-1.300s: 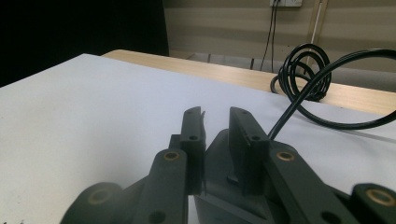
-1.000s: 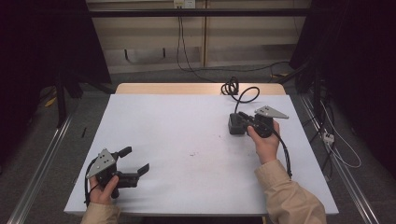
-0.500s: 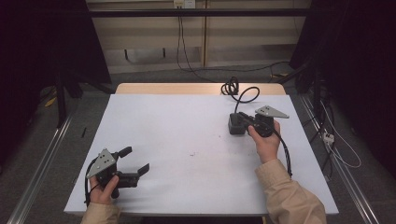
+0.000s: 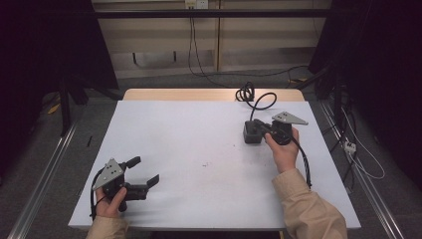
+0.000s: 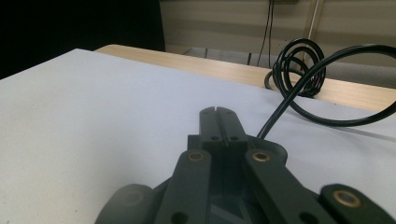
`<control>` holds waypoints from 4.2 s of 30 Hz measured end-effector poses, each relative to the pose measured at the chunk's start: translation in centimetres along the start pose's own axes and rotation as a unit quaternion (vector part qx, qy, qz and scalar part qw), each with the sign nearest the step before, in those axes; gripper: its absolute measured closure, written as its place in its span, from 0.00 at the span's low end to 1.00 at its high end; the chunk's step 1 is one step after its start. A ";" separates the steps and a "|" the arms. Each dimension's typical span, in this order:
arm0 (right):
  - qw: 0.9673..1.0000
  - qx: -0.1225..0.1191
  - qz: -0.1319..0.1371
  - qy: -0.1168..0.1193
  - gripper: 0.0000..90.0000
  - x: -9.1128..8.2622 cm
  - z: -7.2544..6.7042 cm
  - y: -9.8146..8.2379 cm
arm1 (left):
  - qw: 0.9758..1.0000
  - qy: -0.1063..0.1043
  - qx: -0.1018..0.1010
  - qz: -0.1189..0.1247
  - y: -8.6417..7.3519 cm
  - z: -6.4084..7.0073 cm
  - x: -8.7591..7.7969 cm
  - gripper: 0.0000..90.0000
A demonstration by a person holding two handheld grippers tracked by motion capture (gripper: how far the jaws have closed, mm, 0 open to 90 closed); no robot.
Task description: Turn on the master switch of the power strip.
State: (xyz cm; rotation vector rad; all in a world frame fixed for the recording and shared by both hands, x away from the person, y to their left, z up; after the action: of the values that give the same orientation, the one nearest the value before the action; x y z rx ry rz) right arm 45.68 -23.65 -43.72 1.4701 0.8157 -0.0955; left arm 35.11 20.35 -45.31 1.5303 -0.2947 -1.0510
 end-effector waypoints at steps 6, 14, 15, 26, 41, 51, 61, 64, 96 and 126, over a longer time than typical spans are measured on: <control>1.000 -0.003 -0.003 0.000 1.00 0.1 0.0 -0.1 | 1.000 0.000 -0.001 -0.001 0.0 0.0 0.0 0.04; 1.000 -0.002 -0.009 -0.003 1.00 0.4 0.1 -0.3 | 1.000 0.000 -0.001 0.000 0.0 0.0 0.0 0.04; 1.000 -0.002 -0.009 -0.003 1.00 0.4 0.1 -0.3 | 1.000 0.000 -0.001 0.002 0.0 0.0 0.0 0.04; 1.000 -0.006 -0.023 -0.009 1.00 0.7 0.3 -0.7 | 1.000 0.000 0.000 -0.001 0.0 0.0 0.0 0.04; 0.999 -0.012 -0.033 -0.018 1.00 0.9 0.6 -1.0 | 1.000 0.001 0.001 -0.001 0.0 0.0 0.0 0.04; 0.999 -0.018 -0.038 -0.021 1.00 1.0 0.5 -1.1 | 1.000 0.001 0.001 -0.002 0.0 0.0 0.0 0.04; 0.998 -0.029 -0.045 -0.030 1.00 1.0 0.4 -1.2 | 1.000 0.001 -0.001 -0.001 0.0 0.1 0.0 0.04; 0.998 -0.035 -0.044 -0.031 1.00 1.1 0.4 -1.2 | 1.000 0.002 0.000 -0.001 -0.1 0.1 0.0 0.04; 0.998 -0.035 -0.036 -0.033 1.00 1.2 0.4 -1.5 | 1.000 0.003 0.002 -0.002 -0.1 0.2 -0.1 0.04; 0.998 -0.032 -0.037 -0.032 1.00 1.2 0.3 -1.6 | 1.000 0.003 0.002 -0.001 -0.1 0.2 -0.1 0.04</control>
State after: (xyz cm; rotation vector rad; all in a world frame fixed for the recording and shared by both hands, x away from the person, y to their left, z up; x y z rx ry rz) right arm 45.86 -23.70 -45.73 1.3695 0.8140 -0.1688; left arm 34.87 20.34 -45.32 1.5364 -0.2913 -1.0487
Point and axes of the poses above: each handheld gripper's, and its own axes: x roughly forward along the jaws, y roughly out of its top, z roughly to its right, the point moved 4 cm from there along x, roughly forward along the jaws, and after that the axes turned 12 degrees about -z, right-handed, at the moved point
